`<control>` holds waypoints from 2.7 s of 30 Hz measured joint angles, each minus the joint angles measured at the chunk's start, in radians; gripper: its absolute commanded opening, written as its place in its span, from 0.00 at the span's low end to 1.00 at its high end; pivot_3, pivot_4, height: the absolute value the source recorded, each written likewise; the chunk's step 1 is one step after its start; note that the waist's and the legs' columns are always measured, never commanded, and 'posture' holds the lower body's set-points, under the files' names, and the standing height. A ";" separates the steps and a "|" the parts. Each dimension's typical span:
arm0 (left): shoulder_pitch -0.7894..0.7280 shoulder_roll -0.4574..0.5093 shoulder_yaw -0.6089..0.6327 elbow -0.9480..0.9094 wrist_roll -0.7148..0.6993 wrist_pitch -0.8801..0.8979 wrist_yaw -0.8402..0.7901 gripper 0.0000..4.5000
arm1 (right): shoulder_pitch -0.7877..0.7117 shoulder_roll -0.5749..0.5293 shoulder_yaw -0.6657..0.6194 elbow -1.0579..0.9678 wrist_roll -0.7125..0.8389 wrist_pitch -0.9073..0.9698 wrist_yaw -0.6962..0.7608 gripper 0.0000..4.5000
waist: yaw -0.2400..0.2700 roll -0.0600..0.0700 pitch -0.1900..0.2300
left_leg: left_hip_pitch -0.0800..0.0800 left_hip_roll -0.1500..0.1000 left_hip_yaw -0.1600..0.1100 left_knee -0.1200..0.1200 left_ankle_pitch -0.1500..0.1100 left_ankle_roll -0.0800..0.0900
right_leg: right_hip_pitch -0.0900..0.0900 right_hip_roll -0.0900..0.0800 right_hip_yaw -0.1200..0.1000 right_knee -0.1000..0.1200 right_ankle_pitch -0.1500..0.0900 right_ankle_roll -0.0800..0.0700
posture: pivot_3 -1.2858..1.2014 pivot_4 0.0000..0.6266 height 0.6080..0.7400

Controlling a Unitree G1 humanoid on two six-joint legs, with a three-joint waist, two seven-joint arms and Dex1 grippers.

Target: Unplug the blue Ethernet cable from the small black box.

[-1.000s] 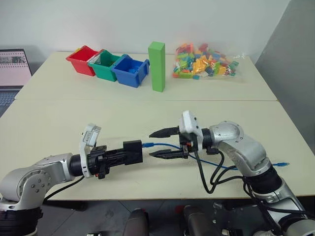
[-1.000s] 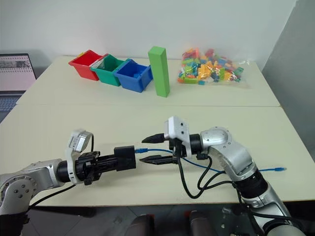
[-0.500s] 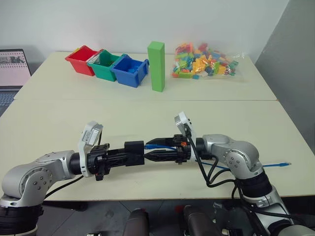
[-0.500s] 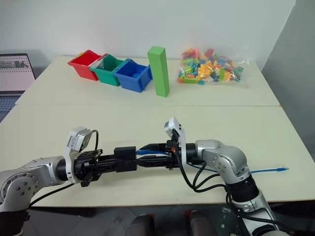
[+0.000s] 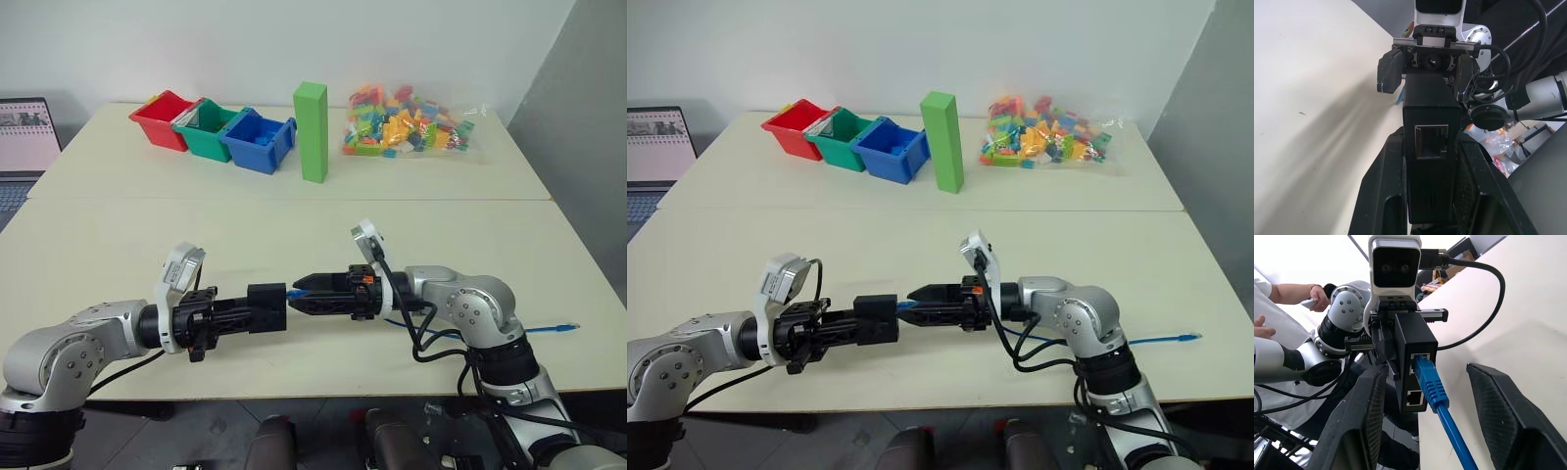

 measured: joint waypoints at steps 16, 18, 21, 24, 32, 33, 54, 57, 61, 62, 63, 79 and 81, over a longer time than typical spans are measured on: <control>0.012 0.000 0.000 -0.001 0.006 -0.003 -0.005 0.18 | -0.001 -0.006 0.026 0.000 0.005 0.006 0.008 0.01 | -0.001 0.000 0.000 | 0.000 0.000 0.000 0.000 0.000 0.000 | 0.000 0.000 0.000 0.000 0.000 0.000 | 0.52 0.24 1.00; 0.015 0.000 -0.002 -0.002 0.007 -0.005 -0.008 0.18 | -0.004 -0.007 0.025 0.000 0.009 0.016 0.010 0.01 | -0.001 0.000 0.000 | 0.000 0.000 0.000 0.000 0.000 0.000 | 0.000 0.000 0.000 0.000 0.000 0.000 | 0.52 0.24 1.00; 0.023 0.004 -0.011 -0.007 0.014 -0.021 -0.024 0.18 | -0.007 -0.018 0.026 0.000 0.020 0.035 0.023 0.01 | -0.001 0.000 0.000 | 0.000 0.000 0.000 0.000 0.000 0.000 | 0.000 0.000 0.000 -0.001 0.000 0.000 | 0.52 0.24 1.00; 0.028 0.008 -0.016 -0.020 0.023 -0.026 -0.026 0.18 | -0.007 -0.025 0.026 -0.001 0.024 0.048 0.030 0.01 | -0.001 0.000 0.000 | 0.000 0.000 0.000 -0.001 0.000 0.000 | 0.000 0.000 0.000 -0.001 0.000 0.000 | 0.52 0.24 1.00; 0.051 0.011 -0.030 -0.019 0.043 -0.043 -0.027 0.18 | -0.005 -0.082 0.040 0.005 0.015 0.060 0.051 0.01 | -0.001 0.000 0.000 | 0.000 0.000 0.000 -0.001 0.000 0.000 | 0.000 0.000 0.000 -0.001 0.000 0.000 | 0.52 0.24 1.00; 0.053 0.014 -0.028 -0.018 0.043 -0.045 -0.027 0.18 | -0.004 -0.098 0.039 0.011 0.009 0.061 0.051 0.01 | 0.000 0.000 0.000 | 0.000 0.000 0.000 -0.001 0.000 0.000 | 0.000 0.000 0.000 -0.001 0.000 0.000 | 0.52 0.24 1.00; 0.096 -0.022 0.057 0.002 0.042 -0.063 0.123 0.18 | -0.385 -0.015 -0.002 0.878 -0.662 -0.800 -0.419 0.01 | -0.004 0.002 0.002 | -0.001 -0.001 0.002 -0.003 0.000 0.000 | -0.001 -0.001 0.001 -0.003 0.003 -0.006 | 0.52 0.24 1.00; 0.097 -0.027 0.056 0.001 0.046 -0.066 0.135 0.18 | -0.430 -0.011 -0.003 1.023 -0.712 -0.847 -0.463 0.01 | -0.005 0.002 0.002 | -0.001 -0.001 0.002 -0.003 0.000 0.000 | -0.001 -0.001 0.002 -0.003 0.003 -0.006 | 0.52 0.24 1.00; 0.089 -0.047 0.048 0.000 0.069 -0.081 0.168 0.18 | -0.485 0.018 -0.035 1.198 -0.734 -0.871 -0.494 0.32 | -0.007 0.002 0.002 | -0.001 0.000 0.002 -0.004 0.000 0.000 | -0.001 -0.001 0.002 -0.003 0.003 -0.006 | 0.52 0.24 1.00; 0.087 -0.051 0.044 0.000 0.079 -0.090 0.173 0.18 | -0.494 0.024 -0.049 1.221 -0.734 -0.879 -0.495 0.37 | -0.008 0.003 0.002 | -0.001 0.000 0.002 -0.004 0.000 0.000 | -0.001 -0.001 0.002 -0.003 0.003 -0.006 | 0.52 0.24 1.00; 0.087 -0.053 0.044 0.000 0.084 -0.093 0.174 0.18 | -0.500 0.025 -0.055 1.234 -0.734 -0.883 -0.495 0.41 | -0.008 0.003 0.002 | -0.001 0.000 0.002 -0.004 0.000 0.000 | -0.001 -0.001 0.002 -0.003 0.003 -0.006 | 0.52 0.24 1.00; -0.273 -0.322 -0.031 0.319 0.524 -0.556 0.548 0.18 | -0.178 -0.078 -0.010 0.378 -0.622 -0.611 -0.137 0.75 | 0.019 0.003 0.003 | -0.002 -0.001 0.002 -0.003 0.000 0.000 | -0.001 -0.001 0.001 -0.003 0.003 -0.006 | 0.52 0.24 1.00; -0.318 -0.357 -0.056 0.429 0.599 -0.679 0.570 0.18 | -0.132 -0.103 -0.005 0.207 -0.577 -0.497 -0.115 0.75 | 0.020 0.003 0.002 | -0.002 -0.001 0.001 -0.002 0.000 0.000 | -0.001 -0.001 0.000 -0.002 0.003 -0.006 | 0.52 0.24 1.00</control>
